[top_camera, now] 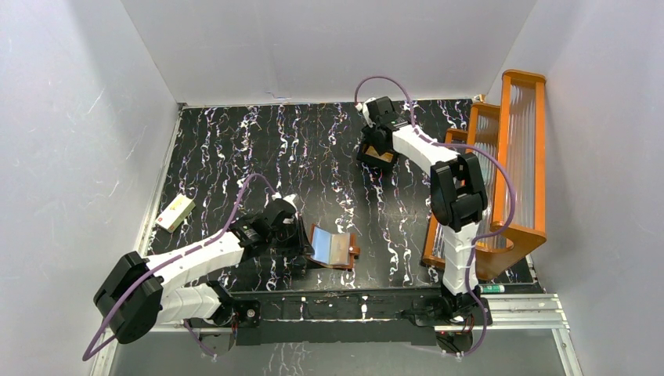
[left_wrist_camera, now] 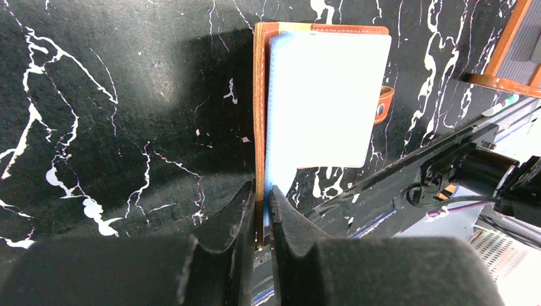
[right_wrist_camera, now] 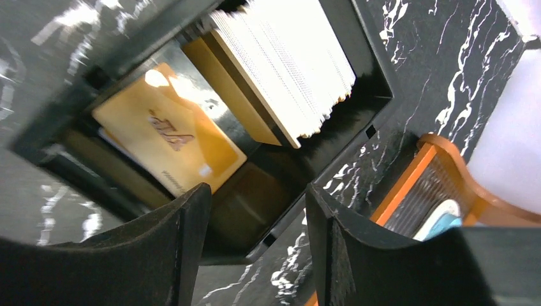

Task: Put the credit cards into the card holder
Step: Pick up the credit card from the storage box.

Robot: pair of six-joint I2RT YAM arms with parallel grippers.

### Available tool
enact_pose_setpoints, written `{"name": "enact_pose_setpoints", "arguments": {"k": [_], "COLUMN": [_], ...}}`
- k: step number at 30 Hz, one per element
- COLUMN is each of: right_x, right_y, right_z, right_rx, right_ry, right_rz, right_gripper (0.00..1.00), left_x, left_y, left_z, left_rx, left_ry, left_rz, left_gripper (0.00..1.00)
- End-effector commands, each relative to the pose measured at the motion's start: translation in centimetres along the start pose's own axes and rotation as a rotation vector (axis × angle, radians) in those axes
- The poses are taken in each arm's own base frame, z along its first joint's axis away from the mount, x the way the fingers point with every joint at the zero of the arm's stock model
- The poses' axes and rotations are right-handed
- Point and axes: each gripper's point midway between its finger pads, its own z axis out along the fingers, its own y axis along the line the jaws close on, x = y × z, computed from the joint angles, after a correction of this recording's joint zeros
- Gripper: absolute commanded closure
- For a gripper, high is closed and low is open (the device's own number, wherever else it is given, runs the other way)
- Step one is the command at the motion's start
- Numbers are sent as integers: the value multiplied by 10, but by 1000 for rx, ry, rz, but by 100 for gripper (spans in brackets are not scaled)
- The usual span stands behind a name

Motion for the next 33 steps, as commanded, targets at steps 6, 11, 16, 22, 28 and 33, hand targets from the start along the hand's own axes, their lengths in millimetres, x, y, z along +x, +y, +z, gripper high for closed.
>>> {"name": "enact_pose_setpoints", "arguments": {"k": [6, 11, 16, 22, 28, 33], "right_x": [-17, -18, -16, -10, -6, -20], "right_y": [-17, -13, -21, -15, -20, -34], "right_z": [22, 33, 40, 52, 59, 42], "right_rx": [22, 7, 69, 44, 59, 107], "right_ry": [-137, -156, -147, -157, -135, -167], "right_rz": [-342, -383, -405, -451, -459, -414], "right_gripper": [36, 37, 38, 36, 59, 67], "left_x": [-2, -5, -8, -6, -8, -7], "left_y": [-2, -4, -7, -8, -6, -6], "left_z": [-8, -9, -10, -9, -12, -9], "left_rx": [28, 29, 35, 44, 31, 35], "left_ry": [-22, -25, -32, -31, -43, -37], "left_rz": [47, 57, 64, 50, 41, 40], "left_gripper": [89, 89, 89, 89, 90, 90]}}
